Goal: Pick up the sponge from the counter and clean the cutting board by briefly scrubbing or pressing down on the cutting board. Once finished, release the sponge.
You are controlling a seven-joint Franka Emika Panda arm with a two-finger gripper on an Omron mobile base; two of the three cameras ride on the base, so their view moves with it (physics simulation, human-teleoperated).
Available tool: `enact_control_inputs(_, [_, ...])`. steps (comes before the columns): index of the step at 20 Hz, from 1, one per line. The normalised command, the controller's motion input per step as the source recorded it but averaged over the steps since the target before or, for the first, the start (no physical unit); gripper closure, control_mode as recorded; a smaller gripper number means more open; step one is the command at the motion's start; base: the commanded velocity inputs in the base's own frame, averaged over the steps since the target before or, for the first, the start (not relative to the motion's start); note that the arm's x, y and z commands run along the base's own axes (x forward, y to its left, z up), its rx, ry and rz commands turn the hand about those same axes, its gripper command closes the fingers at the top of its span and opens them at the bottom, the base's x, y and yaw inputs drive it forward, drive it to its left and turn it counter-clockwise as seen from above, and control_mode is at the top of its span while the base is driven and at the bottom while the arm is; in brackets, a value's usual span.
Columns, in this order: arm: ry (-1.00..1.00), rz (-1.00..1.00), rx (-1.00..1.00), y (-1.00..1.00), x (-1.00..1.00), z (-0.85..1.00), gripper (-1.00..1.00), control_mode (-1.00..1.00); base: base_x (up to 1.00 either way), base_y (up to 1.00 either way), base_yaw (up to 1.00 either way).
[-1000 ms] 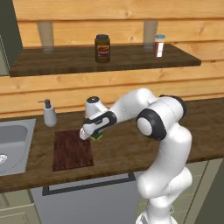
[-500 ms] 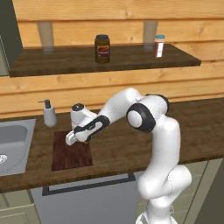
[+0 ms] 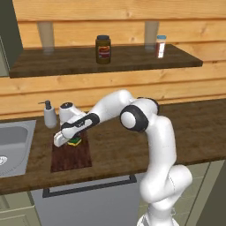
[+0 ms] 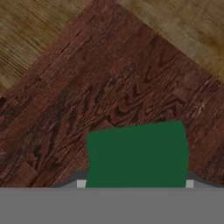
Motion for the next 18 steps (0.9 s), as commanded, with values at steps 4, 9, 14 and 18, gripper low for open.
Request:
enact_control_inputs(4, [0.14,-0.01,0.00,1.00,-0.84,-1.00,1.00,-1.00,0.00,0.00,0.00])
enact_control_inputs(9, [0.02,-0.02,-0.01,1.00,-1.00,-0.94,1.00,-1.00,0.00,0.00,0.00])
enact_control_inputs(14, [0.00,-0.01,-0.05,1.00,-1.00,-0.71,1.00,-1.00,0.00,0.00,0.00])
enact_control_inputs(18, [0.00,0.00,-0.07,1.00,-1.00,-0.63,1.00,-1.00,0.00,0.00,0.00])
